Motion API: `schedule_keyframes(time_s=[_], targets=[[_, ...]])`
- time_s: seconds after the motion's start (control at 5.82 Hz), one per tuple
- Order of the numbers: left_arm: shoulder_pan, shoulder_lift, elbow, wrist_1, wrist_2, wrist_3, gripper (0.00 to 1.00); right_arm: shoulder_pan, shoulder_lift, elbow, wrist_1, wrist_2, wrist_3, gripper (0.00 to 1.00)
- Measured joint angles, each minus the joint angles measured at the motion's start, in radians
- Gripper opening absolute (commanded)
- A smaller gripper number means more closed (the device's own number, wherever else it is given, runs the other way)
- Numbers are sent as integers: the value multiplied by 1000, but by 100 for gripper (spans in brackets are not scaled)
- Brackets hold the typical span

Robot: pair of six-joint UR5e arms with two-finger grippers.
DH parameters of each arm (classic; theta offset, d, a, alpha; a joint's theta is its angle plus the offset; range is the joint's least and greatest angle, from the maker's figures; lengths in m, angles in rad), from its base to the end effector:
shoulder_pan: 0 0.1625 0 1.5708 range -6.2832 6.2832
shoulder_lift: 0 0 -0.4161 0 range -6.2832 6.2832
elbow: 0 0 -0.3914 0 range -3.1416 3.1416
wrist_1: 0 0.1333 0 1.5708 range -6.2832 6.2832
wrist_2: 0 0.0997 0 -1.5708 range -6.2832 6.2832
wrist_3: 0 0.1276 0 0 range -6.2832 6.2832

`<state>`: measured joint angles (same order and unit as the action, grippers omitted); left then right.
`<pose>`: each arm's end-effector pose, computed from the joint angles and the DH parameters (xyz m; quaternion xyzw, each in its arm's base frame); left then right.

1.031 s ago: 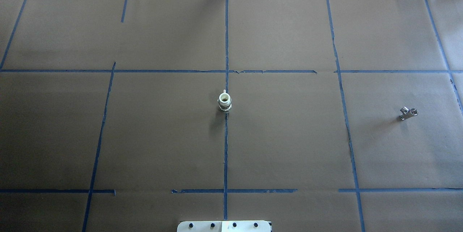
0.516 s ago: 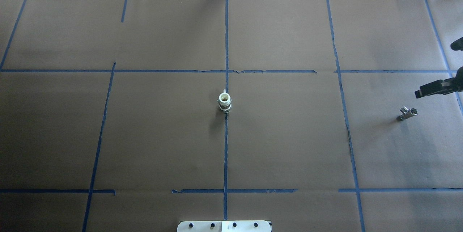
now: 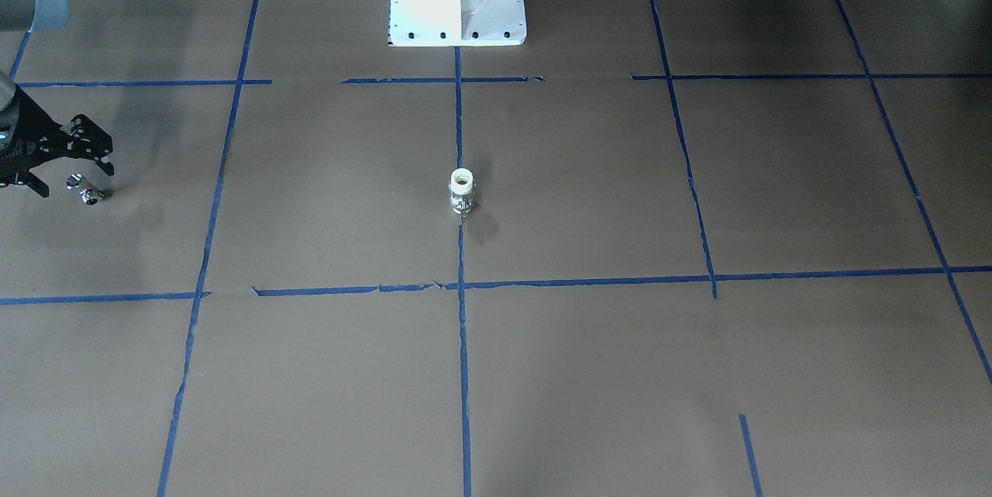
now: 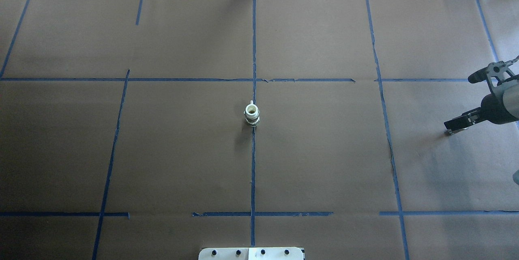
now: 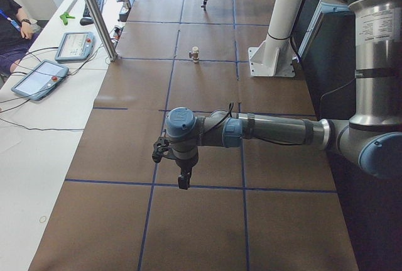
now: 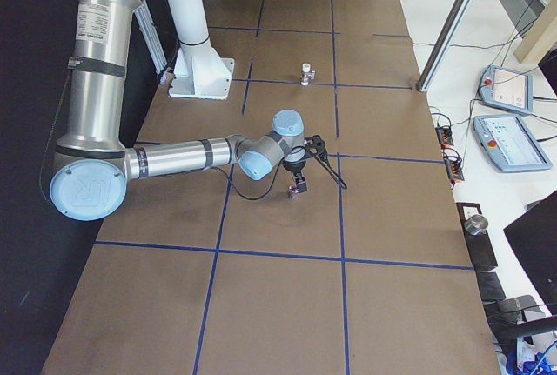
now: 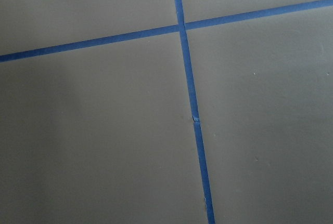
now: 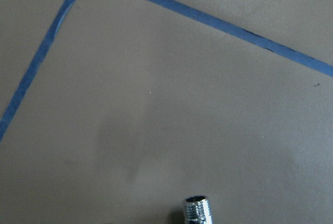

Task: Assemble PPR valve and pipe with both arms
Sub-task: 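Move the right gripper down to the chrome threaded fitting, then close the right gripper on the chrome fitting and lift it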

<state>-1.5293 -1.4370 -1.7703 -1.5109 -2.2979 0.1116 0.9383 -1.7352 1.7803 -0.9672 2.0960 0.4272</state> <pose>-0.0304 -0.4369 0.6439 0.0152 0.3553 0.0725 0.9318 -0.2214 -0.4193 0.5831 0.1412 -0.3679 -0.1761 0.9021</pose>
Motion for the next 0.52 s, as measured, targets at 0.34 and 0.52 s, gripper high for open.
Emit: schedule_keyframes(time_s=[0.34,0.52], targets=[[0,6,-1,0,0,-1,100,-6,-20,-11,-2,0,-104,78],[1,7,-1,0,0,-2,100,-6,-17,-21,-3,7,-111,78]])
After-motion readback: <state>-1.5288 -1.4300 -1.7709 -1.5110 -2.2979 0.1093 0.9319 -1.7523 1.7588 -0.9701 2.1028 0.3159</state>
